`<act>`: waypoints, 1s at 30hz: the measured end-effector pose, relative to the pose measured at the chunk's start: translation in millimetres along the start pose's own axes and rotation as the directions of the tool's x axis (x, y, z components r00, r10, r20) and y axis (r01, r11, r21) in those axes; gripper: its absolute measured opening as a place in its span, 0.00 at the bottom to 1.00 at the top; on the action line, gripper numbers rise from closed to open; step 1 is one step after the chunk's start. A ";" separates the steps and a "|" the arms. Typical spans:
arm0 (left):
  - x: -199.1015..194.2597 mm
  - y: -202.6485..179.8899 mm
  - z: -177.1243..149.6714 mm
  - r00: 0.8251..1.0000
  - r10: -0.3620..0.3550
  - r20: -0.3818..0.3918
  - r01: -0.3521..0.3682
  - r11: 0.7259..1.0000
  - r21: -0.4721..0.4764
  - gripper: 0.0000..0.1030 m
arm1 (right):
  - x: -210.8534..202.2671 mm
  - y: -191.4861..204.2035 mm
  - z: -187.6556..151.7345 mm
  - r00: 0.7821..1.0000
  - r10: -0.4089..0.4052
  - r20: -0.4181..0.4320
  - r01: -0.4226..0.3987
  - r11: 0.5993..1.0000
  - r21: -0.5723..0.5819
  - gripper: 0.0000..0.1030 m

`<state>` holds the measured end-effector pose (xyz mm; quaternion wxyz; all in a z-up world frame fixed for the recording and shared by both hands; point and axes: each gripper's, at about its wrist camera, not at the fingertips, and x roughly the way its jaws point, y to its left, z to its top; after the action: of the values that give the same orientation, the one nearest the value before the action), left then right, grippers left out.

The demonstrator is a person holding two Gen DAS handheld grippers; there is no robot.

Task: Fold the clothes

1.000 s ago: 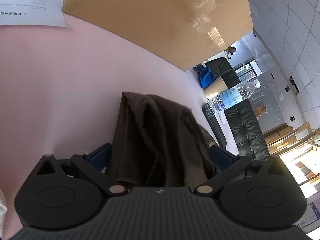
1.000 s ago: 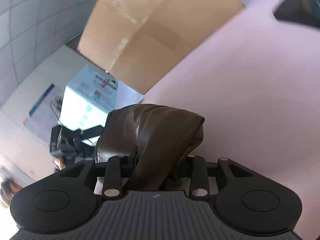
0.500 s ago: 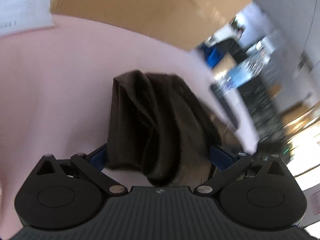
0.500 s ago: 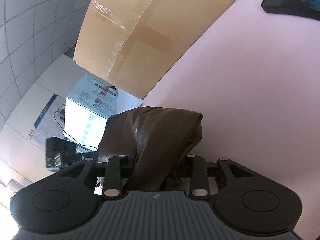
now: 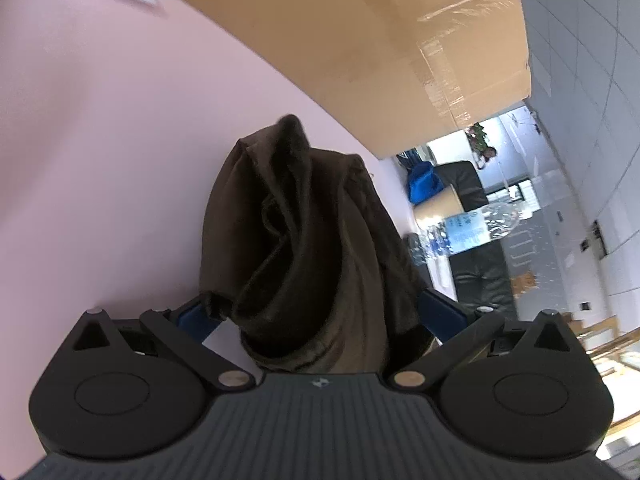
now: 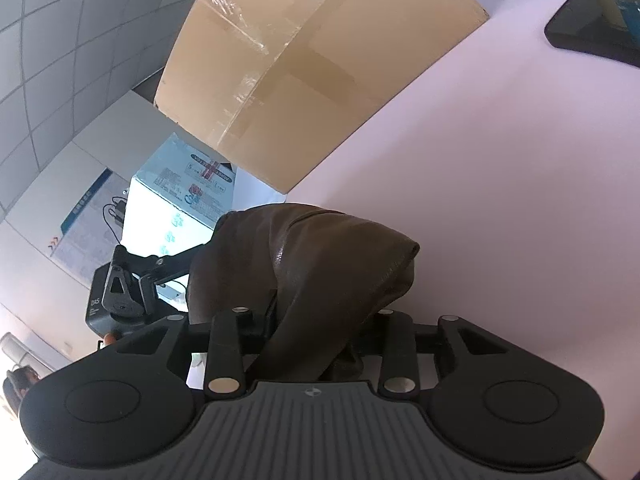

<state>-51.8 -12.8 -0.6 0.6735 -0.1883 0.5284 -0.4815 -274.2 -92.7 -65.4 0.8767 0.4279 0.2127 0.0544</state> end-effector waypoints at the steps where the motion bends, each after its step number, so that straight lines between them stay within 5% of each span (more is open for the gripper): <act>1: 1.5 -7.0 -5.1 0.999 0.034 0.022 -0.034 0.999 0.021 1.00 | -0.1 2.0 -0.7 1.000 -0.006 0.003 0.006 1.000 -0.016 0.31; 6: -9.0 -6.3 -4.5 0.999 0.040 0.028 -0.040 0.999 -0.021 1.00 | -0.7 10.8 -3.3 1.000 -0.023 0.013 0.024 0.996 -0.086 0.32; 10: -26.4 21.0 7.2 0.985 -0.166 0.046 0.171 0.973 -0.157 1.00 | -0.4 11.7 -5.1 1.000 -0.029 0.008 0.030 0.994 -0.104 0.33; 14: -15.2 24.6 6.5 0.990 -0.141 0.029 0.143 0.982 -0.124 1.00 | -0.7 16.2 -6.9 0.999 -0.037 0.012 0.038 0.990 -0.133 0.34; 20: -3.0 -9.0 -5.6 0.999 0.009 0.050 -0.011 0.999 0.049 0.99 | -1.1 18.3 -8.5 0.999 -0.047 0.018 0.050 0.988 -0.144 0.34; 23: -9.4 -6.4 -5.0 0.997 0.037 0.071 -0.039 0.999 0.030 0.70 | -1.4 18.3 -8.9 0.999 -0.048 0.022 0.051 0.988 -0.144 0.35; 26: -11.7 3.7 0.4 0.996 0.032 0.078 -0.033 0.999 0.010 0.52 | -0.9 17.4 -9.1 0.998 -0.052 0.023 0.055 0.989 -0.139 0.39; 30: -14.4 -13.2 -8.0 0.988 0.094 0.122 -0.109 0.987 0.120 0.46 | -3.7 15.0 -9.9 0.995 -0.086 0.042 0.090 0.990 -0.111 0.49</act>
<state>-64.6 -4.7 14.2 0.7371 -0.1458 0.4661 -0.4672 -280.4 -77.1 -58.0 0.9049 0.3688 0.2114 0.0197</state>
